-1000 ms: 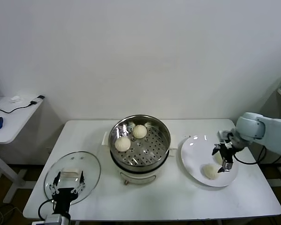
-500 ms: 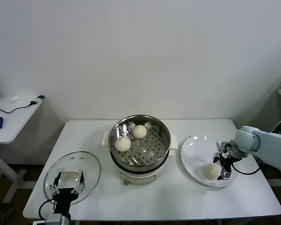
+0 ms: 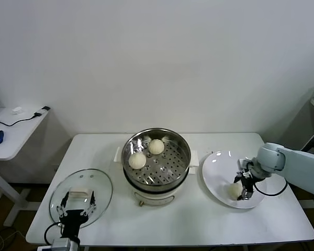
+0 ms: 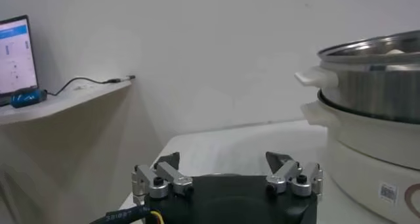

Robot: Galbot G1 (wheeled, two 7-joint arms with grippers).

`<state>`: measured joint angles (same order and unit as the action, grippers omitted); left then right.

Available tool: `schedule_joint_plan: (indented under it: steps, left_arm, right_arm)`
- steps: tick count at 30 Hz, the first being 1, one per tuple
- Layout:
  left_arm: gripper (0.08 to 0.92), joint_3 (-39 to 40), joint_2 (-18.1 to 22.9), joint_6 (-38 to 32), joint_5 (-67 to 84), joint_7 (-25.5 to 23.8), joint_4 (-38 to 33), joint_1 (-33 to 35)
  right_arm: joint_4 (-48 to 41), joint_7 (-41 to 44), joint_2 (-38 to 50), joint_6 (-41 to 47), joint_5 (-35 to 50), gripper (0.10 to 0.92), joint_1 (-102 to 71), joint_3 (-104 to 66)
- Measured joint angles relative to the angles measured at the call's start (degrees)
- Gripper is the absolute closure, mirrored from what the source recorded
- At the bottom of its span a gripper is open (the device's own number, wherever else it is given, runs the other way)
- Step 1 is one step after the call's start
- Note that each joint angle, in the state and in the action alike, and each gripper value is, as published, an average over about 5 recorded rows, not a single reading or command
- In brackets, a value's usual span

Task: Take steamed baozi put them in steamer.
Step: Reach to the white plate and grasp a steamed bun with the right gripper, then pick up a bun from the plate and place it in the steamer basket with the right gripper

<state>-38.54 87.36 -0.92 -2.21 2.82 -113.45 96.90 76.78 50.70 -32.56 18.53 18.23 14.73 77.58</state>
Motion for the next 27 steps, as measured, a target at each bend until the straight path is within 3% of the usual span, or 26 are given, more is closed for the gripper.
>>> schedule_joint_plan:
  steps: [13,27]
  left_arm:
    - [0.177,0.44,0.44,0.42,-0.20,-0.09,-0.83,0.17]
    - [0.177,0.51,1.08,0.55,-0.44,-0.14,-2.46,1.15]
  right_arm:
    - [0.73,6.33,-3.52,-4.81,-0.61,0.330,13.76,4.07]
    - [9.39,12.27,-17.74,-18.81,1.13,0.330,33.66,4.24]
